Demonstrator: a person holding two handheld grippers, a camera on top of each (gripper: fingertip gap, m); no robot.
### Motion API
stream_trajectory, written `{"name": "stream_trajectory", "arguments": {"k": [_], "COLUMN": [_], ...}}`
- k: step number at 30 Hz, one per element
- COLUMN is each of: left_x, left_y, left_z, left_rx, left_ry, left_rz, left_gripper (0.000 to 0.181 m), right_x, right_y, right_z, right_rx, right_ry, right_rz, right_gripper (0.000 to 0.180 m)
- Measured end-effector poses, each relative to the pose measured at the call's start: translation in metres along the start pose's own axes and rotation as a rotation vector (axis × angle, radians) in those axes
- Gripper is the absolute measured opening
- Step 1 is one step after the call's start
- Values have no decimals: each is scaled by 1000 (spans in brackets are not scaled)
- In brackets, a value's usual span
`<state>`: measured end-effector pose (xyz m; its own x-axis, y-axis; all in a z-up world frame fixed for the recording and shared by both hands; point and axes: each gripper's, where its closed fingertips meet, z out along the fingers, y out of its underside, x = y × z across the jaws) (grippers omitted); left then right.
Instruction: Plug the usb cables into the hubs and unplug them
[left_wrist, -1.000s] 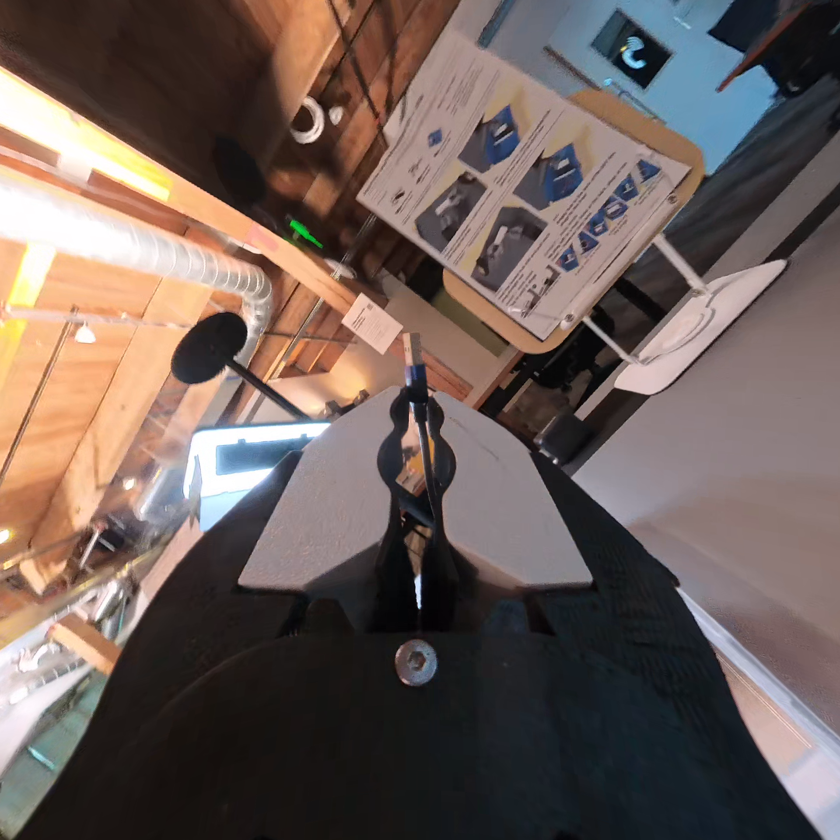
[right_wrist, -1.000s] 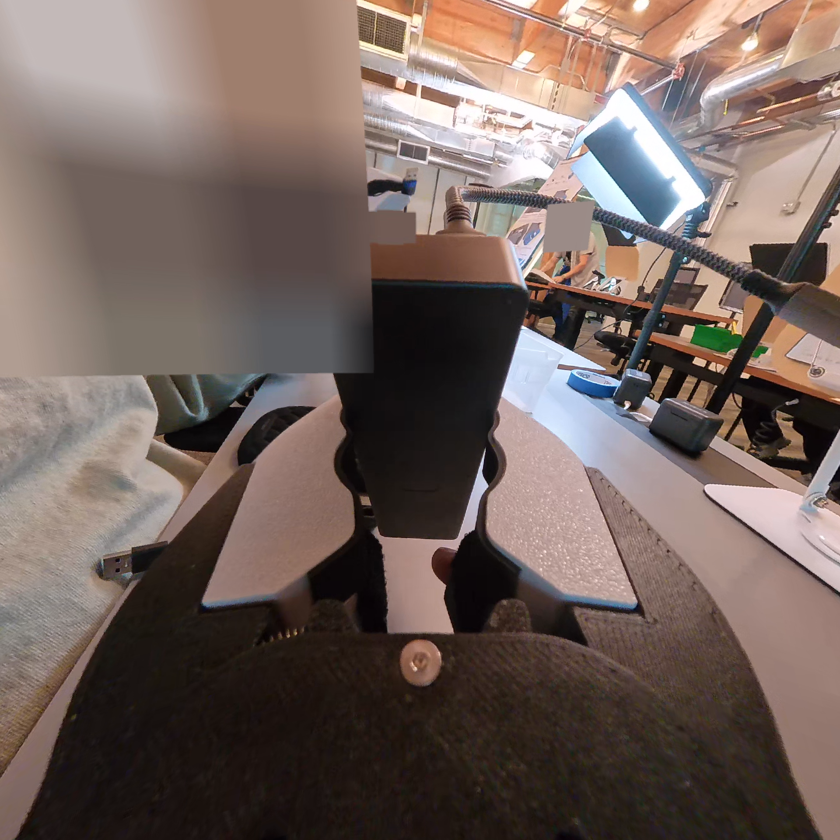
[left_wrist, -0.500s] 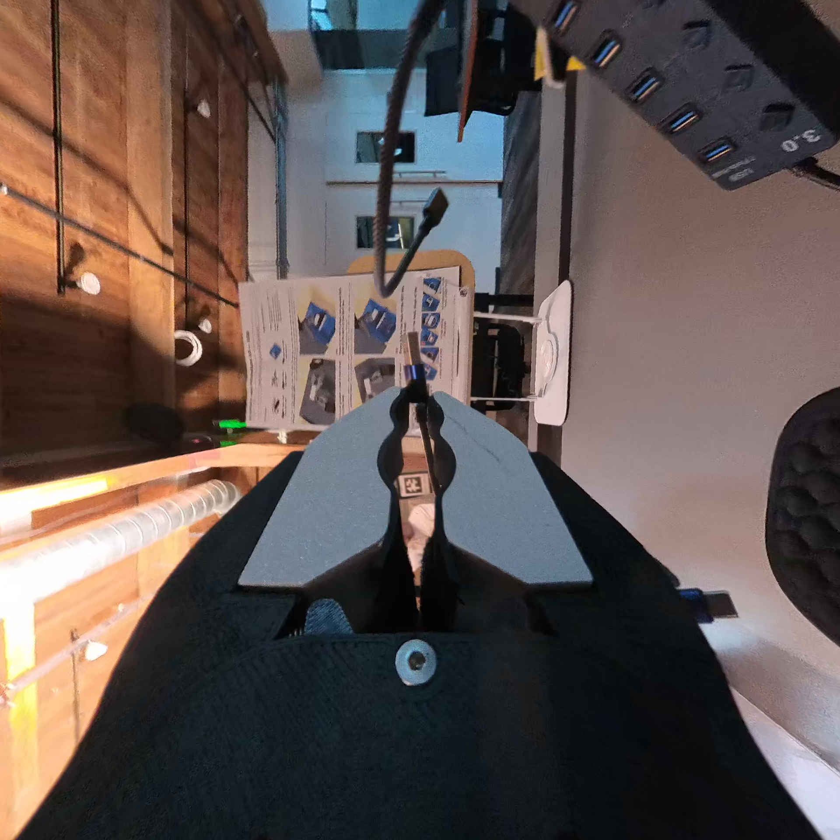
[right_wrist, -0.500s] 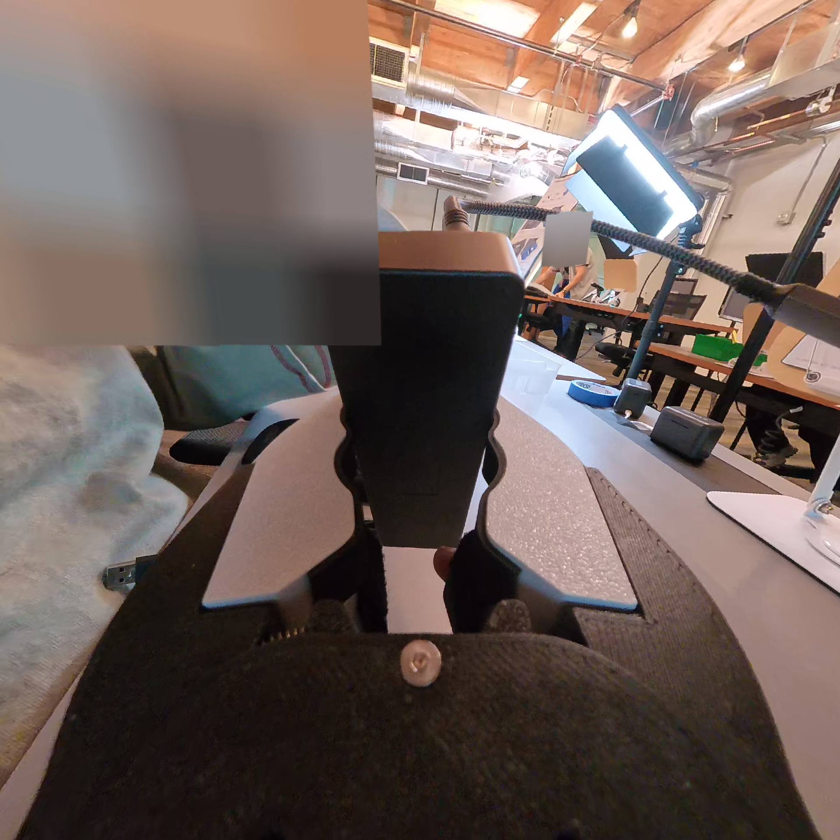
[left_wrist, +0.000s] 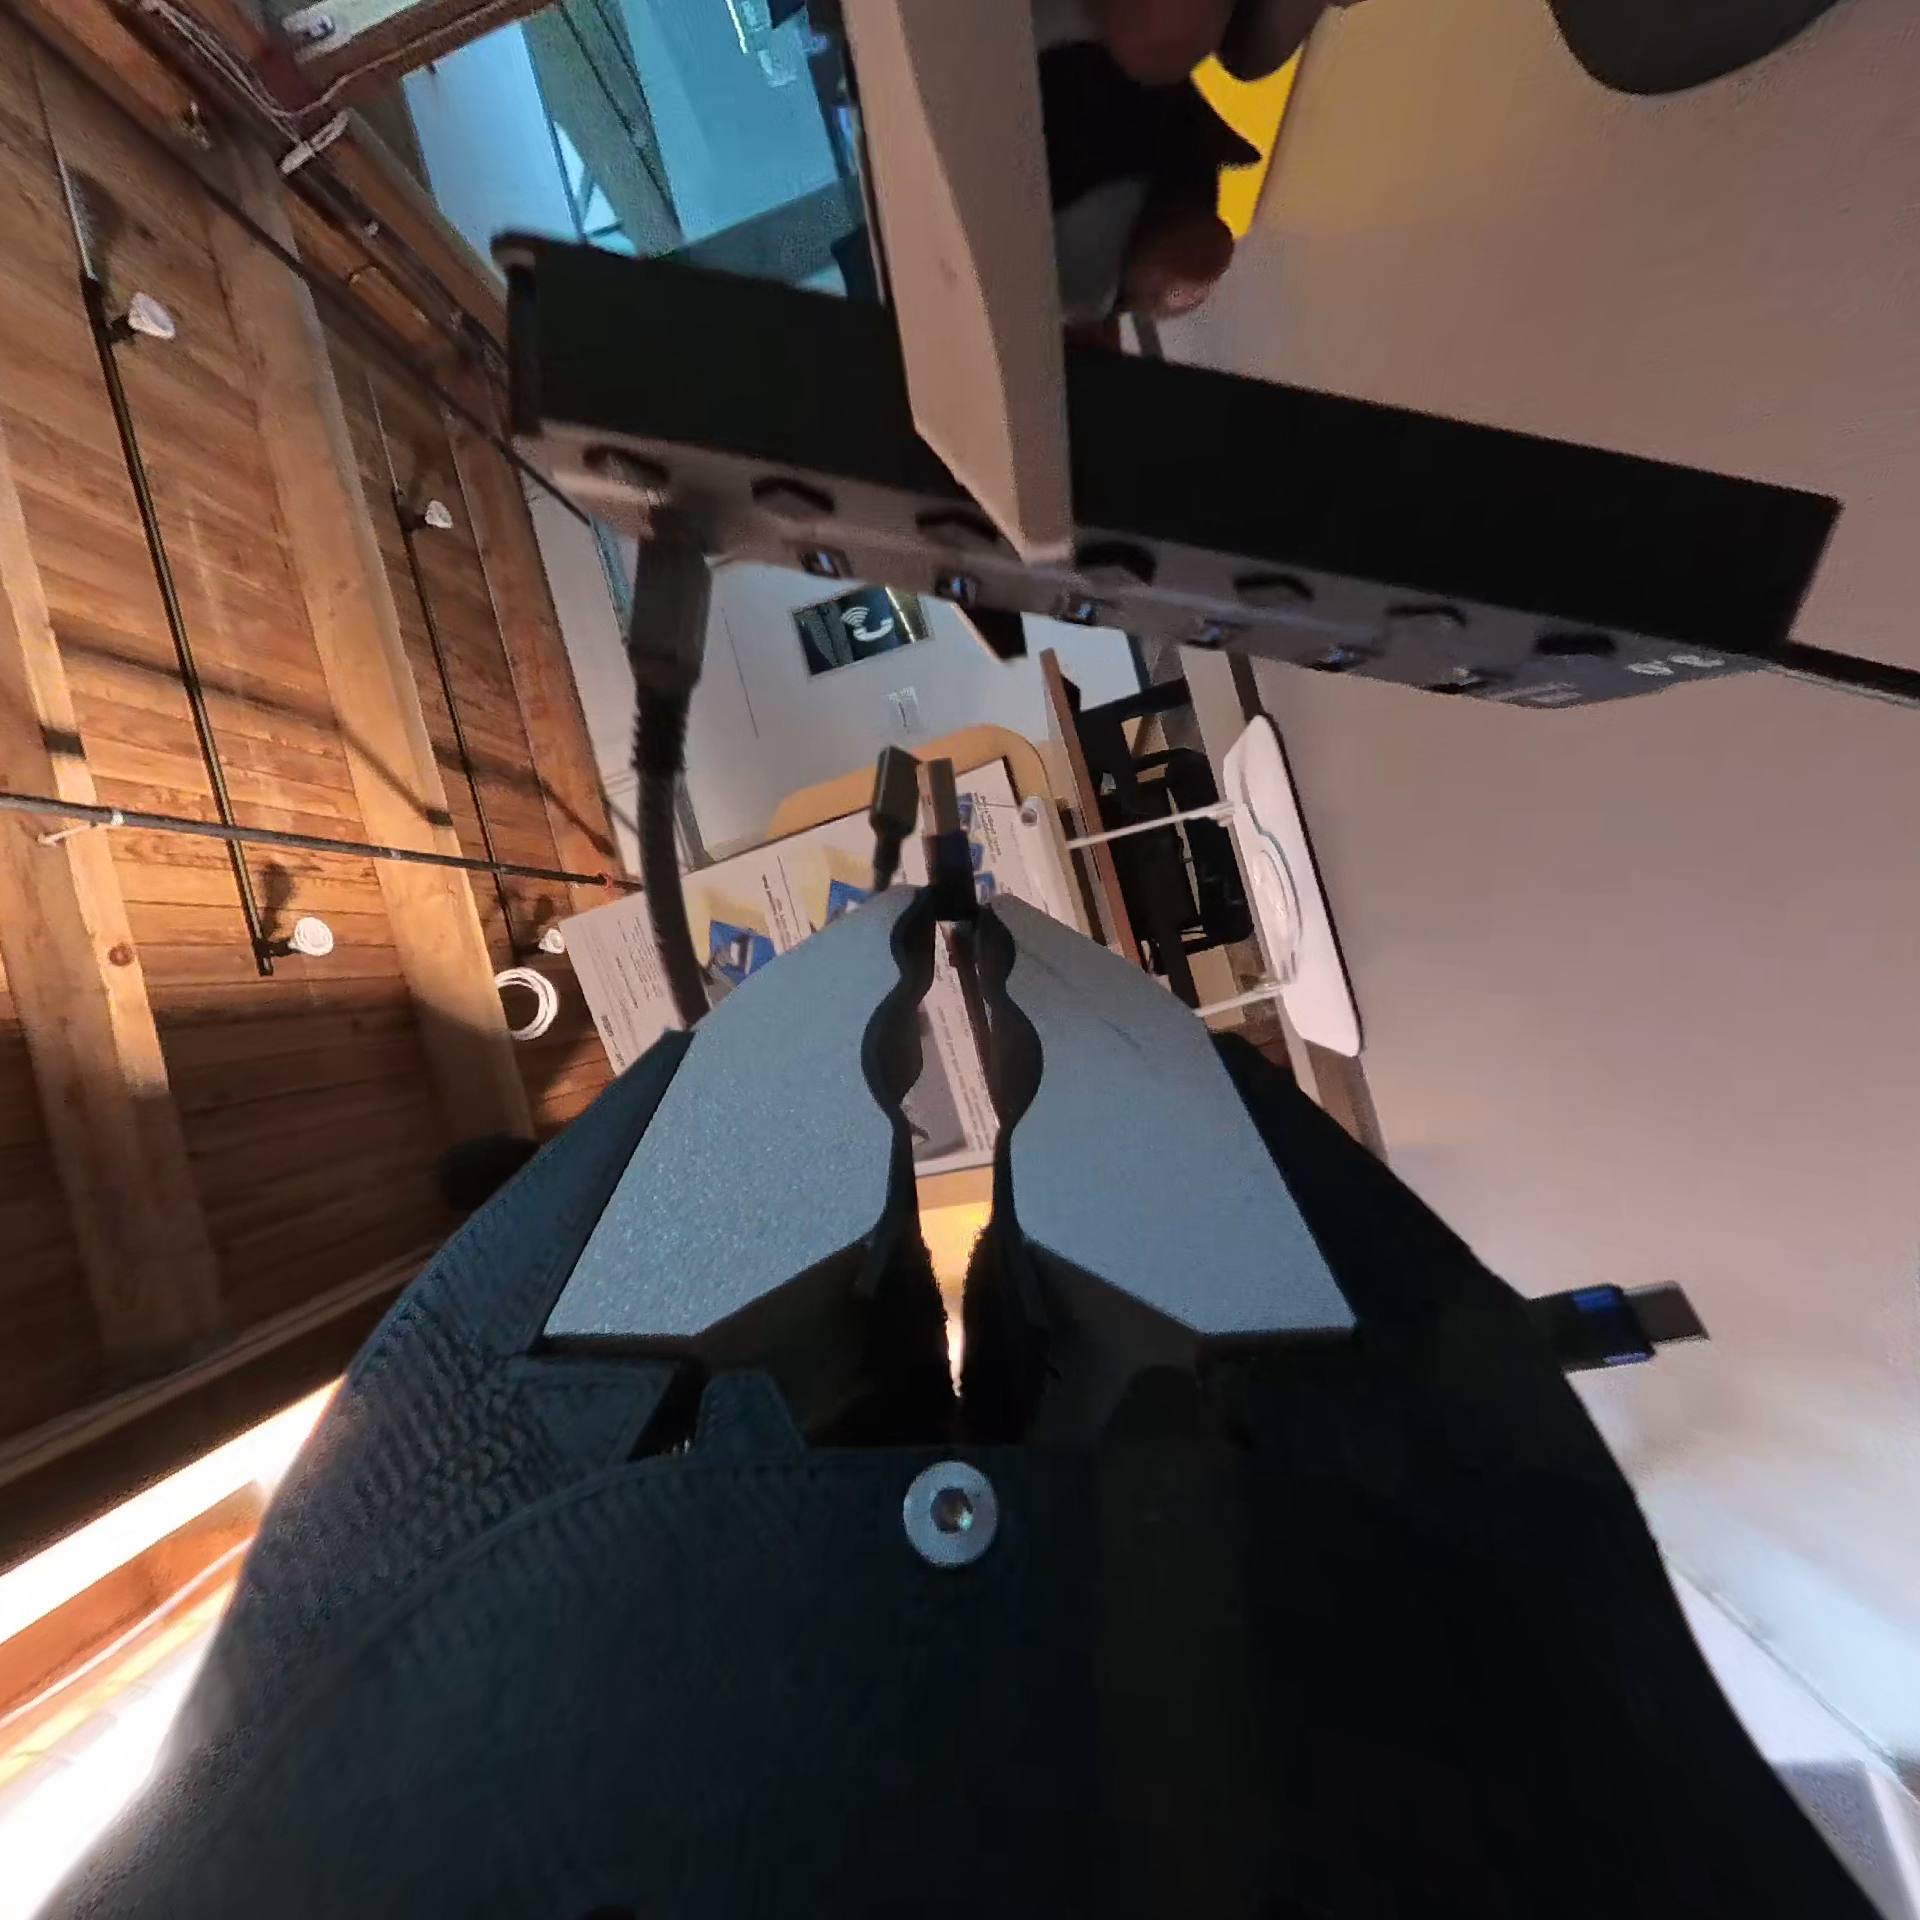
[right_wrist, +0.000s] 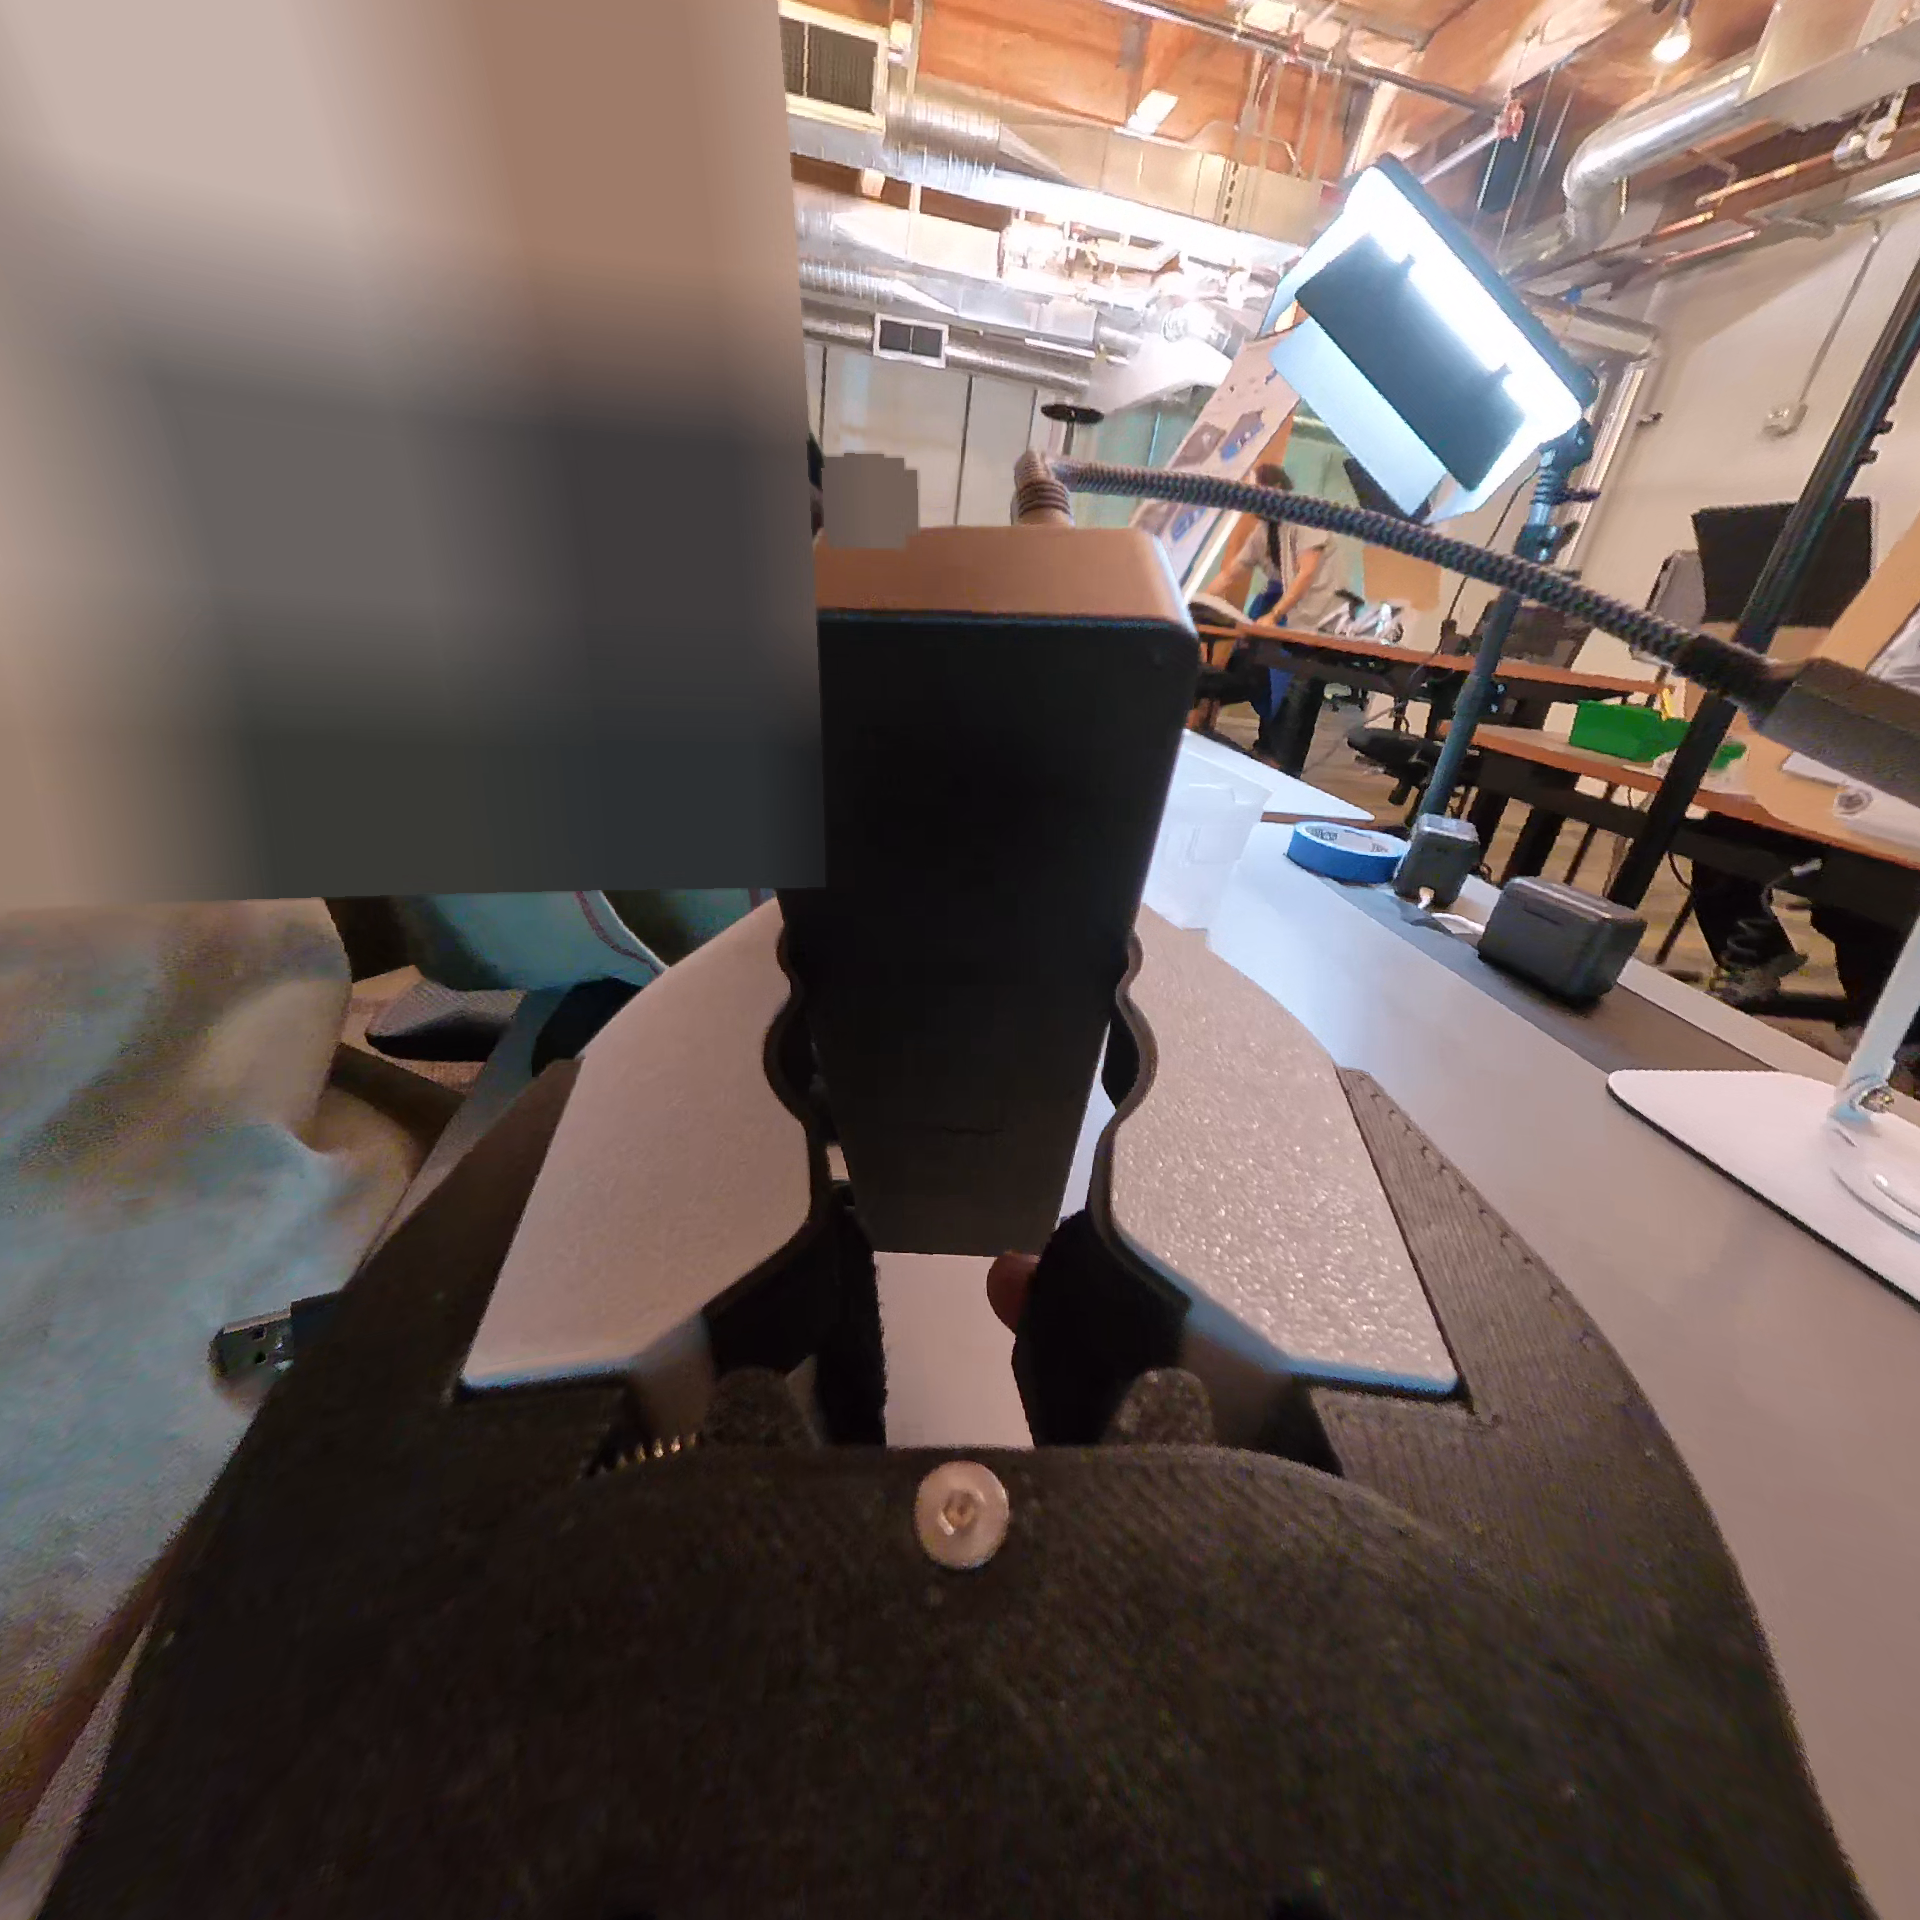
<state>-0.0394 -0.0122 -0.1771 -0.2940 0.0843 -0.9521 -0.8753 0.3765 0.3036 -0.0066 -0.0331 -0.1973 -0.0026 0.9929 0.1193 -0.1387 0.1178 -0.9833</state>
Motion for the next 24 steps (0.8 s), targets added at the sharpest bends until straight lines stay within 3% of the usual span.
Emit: {"name": "stream_trajectory", "arguments": {"k": [19,24], "left_x": [-20,-12], "left_y": [-14,-12], "left_z": [8,7], "left_rx": [14,8], "left_ry": [1,42], "left_rz": [166,209], "left_gripper": [8,8], "right_x": [2,5], "right_y": [4,13], "right_z": [11,14], "right_rx": [-126,-240], "right_ry": [20,46], "right_rz": [28,9], "right_gripper": [56,57]}}
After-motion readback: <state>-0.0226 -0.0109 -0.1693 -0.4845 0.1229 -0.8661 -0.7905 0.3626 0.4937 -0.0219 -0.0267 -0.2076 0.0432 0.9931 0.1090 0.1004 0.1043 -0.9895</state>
